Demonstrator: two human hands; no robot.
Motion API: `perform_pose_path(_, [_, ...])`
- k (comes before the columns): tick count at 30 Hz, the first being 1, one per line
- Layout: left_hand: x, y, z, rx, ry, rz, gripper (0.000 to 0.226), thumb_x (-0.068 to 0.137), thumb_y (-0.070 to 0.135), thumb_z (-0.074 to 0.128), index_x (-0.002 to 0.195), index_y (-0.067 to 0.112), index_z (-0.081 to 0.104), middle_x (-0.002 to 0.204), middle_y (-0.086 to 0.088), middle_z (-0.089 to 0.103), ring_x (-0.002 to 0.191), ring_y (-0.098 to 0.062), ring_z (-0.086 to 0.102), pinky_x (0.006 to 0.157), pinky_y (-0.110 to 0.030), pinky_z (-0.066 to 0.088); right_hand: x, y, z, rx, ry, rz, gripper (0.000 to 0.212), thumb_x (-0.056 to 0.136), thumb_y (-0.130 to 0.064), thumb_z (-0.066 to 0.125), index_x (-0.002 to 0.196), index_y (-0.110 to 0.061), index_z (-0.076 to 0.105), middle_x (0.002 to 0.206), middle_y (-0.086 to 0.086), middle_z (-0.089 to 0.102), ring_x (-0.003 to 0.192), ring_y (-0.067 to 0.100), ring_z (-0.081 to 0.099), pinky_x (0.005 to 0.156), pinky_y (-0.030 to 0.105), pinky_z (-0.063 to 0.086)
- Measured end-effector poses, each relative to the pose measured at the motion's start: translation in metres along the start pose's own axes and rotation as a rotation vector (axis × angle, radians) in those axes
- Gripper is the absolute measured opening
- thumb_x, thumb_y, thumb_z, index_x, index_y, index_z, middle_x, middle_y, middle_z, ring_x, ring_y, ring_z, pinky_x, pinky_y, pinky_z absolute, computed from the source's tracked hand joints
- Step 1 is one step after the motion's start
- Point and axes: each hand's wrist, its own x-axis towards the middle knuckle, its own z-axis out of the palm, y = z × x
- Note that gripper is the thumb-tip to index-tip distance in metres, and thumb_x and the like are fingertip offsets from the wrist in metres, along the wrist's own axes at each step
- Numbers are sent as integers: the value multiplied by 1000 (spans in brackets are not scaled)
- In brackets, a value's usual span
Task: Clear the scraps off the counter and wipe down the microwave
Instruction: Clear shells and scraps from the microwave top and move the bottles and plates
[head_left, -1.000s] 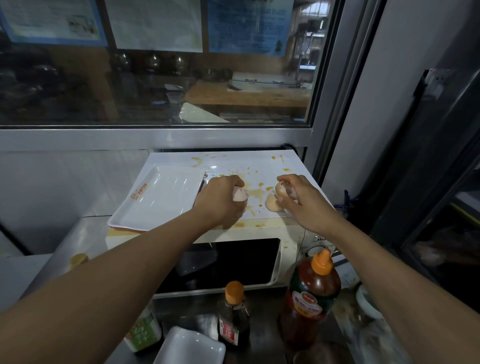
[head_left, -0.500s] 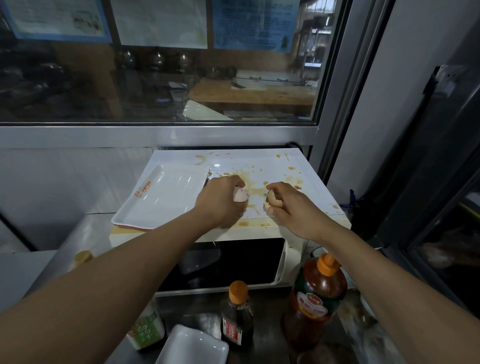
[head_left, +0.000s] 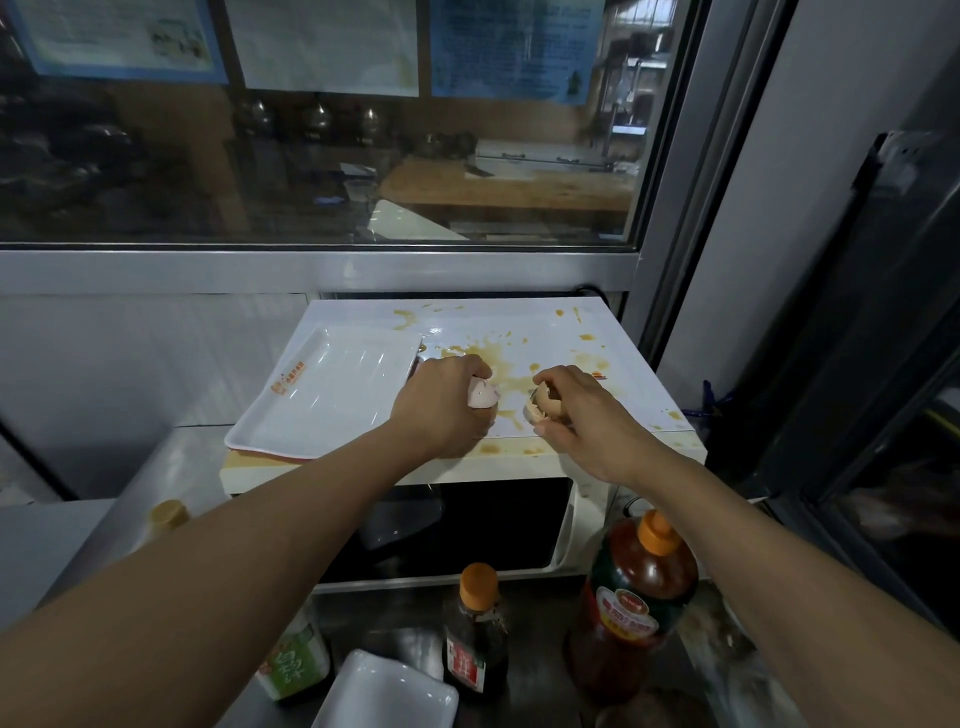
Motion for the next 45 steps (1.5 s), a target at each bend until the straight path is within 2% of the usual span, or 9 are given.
perform_pose_path(10, [-3, 3, -3, -17, 7, 0, 36, 82, 27, 64, 115, 14, 61, 113, -3, 66, 105, -23, 59, 90, -38, 49, 0, -4, -3, 20, 6, 25, 46, 89, -16, 57, 131, -10, 40, 126, 6, 45, 109, 19, 42, 82, 26, 32])
perform_pose_path(17, [-9, 11, -9, -29, 20, -3, 37, 83, 25, 65, 117, 14, 61, 115, -5, 65, 106, -25, 59, 90, -38, 49, -5, -8, -12, 49, 22, 41, 43, 90, -16, 57, 130, -13, 40, 127, 4, 45, 105, 17, 43, 83, 27, 38])
perform_pose_path(21, [-13, 17, -13, -11, 25, -3, 36, 84, 26, 64, 118, 15, 61, 116, -4, 65, 107, -24, 57, 89, -36, 48, -10, -13, -19, 72, 40, 36, 40, 90, -17, 57, 127, -13, 41, 124, 5, 46, 103, 17, 44, 81, 24, 33])
perform_pose_path(29, [-32, 28, -21, -19, 57, 6, 37, 82, 30, 66, 118, 18, 61, 115, -1, 65, 109, -22, 57, 89, -33, 47, -29, -23, -38, 44, 73, 29, 39, 91, -14, 55, 128, -14, 41, 129, 5, 45, 110, 20, 45, 85, 23, 33])
perform_pose_path(38, [-57, 41, -28, -90, 33, 147, 34, 81, 26, 67, 113, 15, 63, 111, -4, 67, 104, -23, 60, 88, -32, 47, -69, -55, -51, -19, 188, 103, 38, 91, -20, 57, 126, -14, 43, 124, 5, 48, 103, 14, 45, 80, 20, 30])
perform_pose_path(42, [-75, 39, -33, -110, -33, 223, 36, 81, 27, 68, 115, 16, 63, 114, -5, 66, 107, -23, 58, 89, -34, 48, -98, -80, -49, -68, 231, 194, 40, 90, -19, 58, 127, -13, 43, 126, 6, 49, 109, 19, 47, 83, 23, 33])
perform_pose_path(45, [-95, 37, -39, -138, -76, 317, 37, 79, 25, 70, 115, 15, 63, 115, -6, 66, 108, -24, 58, 89, -32, 47, -124, -105, -42, -103, 277, 270, 42, 90, -20, 58, 128, -13, 43, 128, 6, 49, 111, 20, 47, 78, 17, 28])
